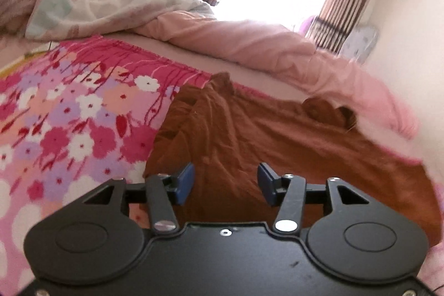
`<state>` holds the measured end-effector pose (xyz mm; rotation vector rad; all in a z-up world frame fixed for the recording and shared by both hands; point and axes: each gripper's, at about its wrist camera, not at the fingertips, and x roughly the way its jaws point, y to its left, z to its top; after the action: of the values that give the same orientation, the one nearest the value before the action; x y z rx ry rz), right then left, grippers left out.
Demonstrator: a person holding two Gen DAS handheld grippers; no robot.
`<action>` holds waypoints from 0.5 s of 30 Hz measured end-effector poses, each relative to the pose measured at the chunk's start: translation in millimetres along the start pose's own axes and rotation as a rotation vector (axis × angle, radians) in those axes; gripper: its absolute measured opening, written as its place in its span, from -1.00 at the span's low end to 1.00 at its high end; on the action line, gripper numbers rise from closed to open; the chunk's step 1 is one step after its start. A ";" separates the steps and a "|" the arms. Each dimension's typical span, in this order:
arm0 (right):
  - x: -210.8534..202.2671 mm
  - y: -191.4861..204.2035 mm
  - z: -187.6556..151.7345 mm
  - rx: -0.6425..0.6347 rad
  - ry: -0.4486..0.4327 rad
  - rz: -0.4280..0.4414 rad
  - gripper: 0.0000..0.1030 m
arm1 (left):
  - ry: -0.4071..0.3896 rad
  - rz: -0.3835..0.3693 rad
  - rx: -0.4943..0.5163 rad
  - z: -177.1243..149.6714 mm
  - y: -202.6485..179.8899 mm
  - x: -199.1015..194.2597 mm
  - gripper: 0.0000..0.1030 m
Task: Fold large clothes
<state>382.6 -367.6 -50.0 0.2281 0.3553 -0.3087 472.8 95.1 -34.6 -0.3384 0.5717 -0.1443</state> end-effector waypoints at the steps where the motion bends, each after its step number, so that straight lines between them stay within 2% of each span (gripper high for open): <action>1: -5.2 14.3 1.5 0.002 -0.006 0.048 -0.27 | -0.007 -0.003 -0.012 -1.1 1.9 -8.8 0.04; 4: -13.1 68.2 -0.7 -0.032 0.016 0.179 -0.16 | -0.029 0.024 -0.033 -9.8 9.2 -30.7 0.06; 8: -8.4 134.6 -12.8 -0.106 0.042 0.266 -0.16 | -0.022 0.029 -0.141 -29.9 28.6 -44.8 0.08; 11: 3.9 169.0 -22.1 -0.136 0.047 0.248 -0.16 | 0.019 -0.020 -0.251 -41.3 43.1 -40.5 0.09; 15: 23.8 187.3 -33.0 -0.149 0.067 0.123 -0.08 | 0.039 -0.056 -0.317 -46.5 47.9 -28.3 0.10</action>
<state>456.5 -190.9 -58.3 0.1139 0.4265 -0.1524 425.5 133.6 -73.8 -0.6608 0.6251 -0.1145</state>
